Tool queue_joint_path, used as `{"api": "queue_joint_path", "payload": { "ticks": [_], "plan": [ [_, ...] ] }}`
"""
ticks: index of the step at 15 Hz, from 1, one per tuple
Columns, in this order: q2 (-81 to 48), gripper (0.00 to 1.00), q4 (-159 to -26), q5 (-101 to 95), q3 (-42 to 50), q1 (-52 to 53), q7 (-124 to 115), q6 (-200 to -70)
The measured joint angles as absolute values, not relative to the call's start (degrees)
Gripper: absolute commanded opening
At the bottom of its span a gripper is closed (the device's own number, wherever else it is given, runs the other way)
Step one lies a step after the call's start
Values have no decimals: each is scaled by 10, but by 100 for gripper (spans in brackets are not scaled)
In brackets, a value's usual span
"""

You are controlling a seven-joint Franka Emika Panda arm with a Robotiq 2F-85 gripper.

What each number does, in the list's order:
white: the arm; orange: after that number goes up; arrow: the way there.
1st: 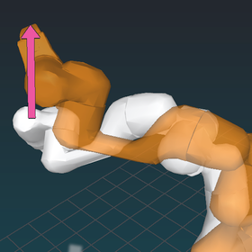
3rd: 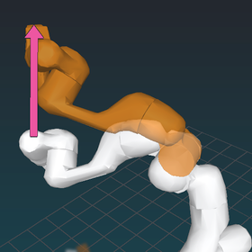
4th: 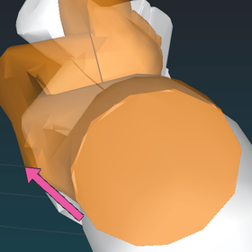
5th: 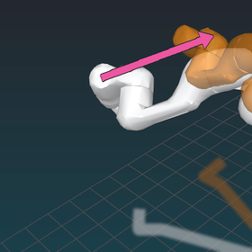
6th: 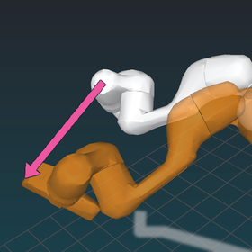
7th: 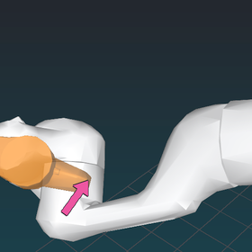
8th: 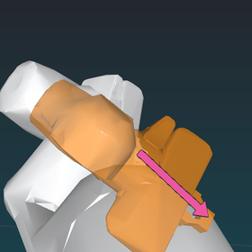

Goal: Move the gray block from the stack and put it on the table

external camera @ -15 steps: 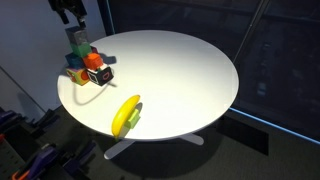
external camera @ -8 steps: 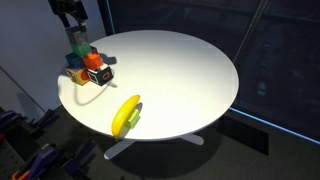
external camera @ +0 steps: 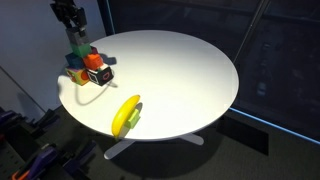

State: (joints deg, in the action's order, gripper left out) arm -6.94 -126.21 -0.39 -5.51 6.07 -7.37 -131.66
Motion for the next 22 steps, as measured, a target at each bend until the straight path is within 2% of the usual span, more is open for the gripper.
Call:
{"api": "queue_joint_path", "payload": {
  "ticks": [3,15,22],
  "plan": [
    [-69,31,-1261,-9,-55,61,-74,-1316],
    [2,31,-1239,-18,-52,58,-75,-1244],
    [15,31,-1231,-46,-28,32,-77,-1244]
  ]
}}
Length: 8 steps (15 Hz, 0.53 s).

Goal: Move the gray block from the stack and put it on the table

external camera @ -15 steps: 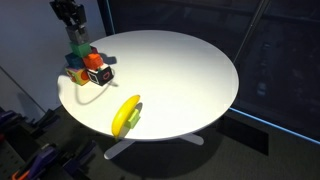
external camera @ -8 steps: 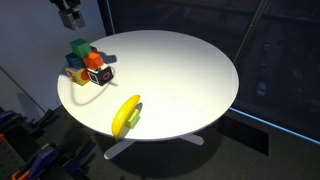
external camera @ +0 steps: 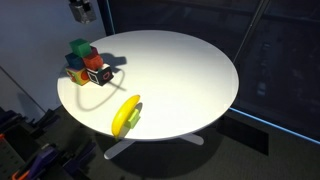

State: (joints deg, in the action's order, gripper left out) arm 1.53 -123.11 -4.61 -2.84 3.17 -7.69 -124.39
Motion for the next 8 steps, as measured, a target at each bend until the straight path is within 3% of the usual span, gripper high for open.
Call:
{"api": "queue_joint_path", "payload": {
  "ticks": [8],
  "plan": [
    [-5,31,-1231,-63,-4,9,-89,-1244]
  ]
}}
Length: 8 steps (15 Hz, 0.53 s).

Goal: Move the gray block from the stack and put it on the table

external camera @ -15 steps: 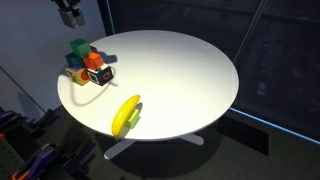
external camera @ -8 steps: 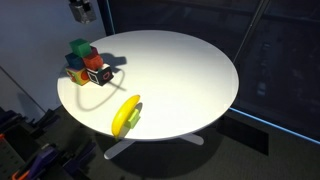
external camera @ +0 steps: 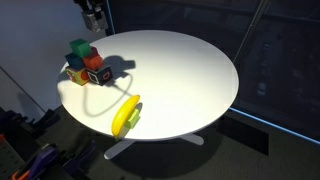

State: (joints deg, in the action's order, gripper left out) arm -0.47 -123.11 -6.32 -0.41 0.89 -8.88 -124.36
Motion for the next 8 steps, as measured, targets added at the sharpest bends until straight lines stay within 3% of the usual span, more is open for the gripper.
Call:
{"api": "queue_joint_path", "payload": {
  "ticks": [8],
  "plan": [
    [-29,31,-1232,-63,14,-3,-92,-1288]
  ]
}}
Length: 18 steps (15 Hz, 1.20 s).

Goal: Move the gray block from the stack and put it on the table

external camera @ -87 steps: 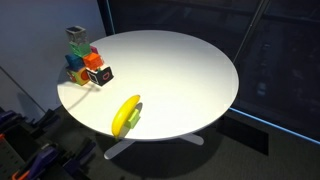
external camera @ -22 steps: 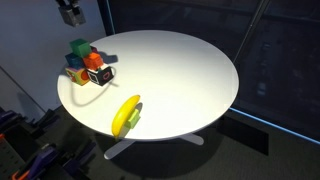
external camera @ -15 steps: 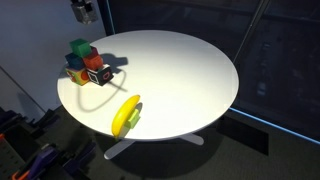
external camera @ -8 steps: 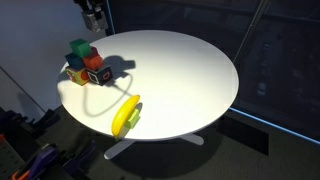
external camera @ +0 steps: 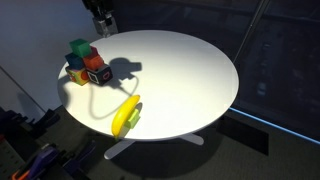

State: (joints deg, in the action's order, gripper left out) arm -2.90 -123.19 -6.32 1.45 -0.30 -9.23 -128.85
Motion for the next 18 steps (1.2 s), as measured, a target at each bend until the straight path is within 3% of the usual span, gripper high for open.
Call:
{"api": "queue_joint_path", "payload": {
  "ticks": [9,10,18],
  "plan": [
    [-55,31,-1233,-63,30,-10,-93,-1305],
    [-58,56,-1233,-63,32,-10,-94,-1305],
    [-62,56,-1233,-63,33,-10,-95,-1305]
  ]
}}
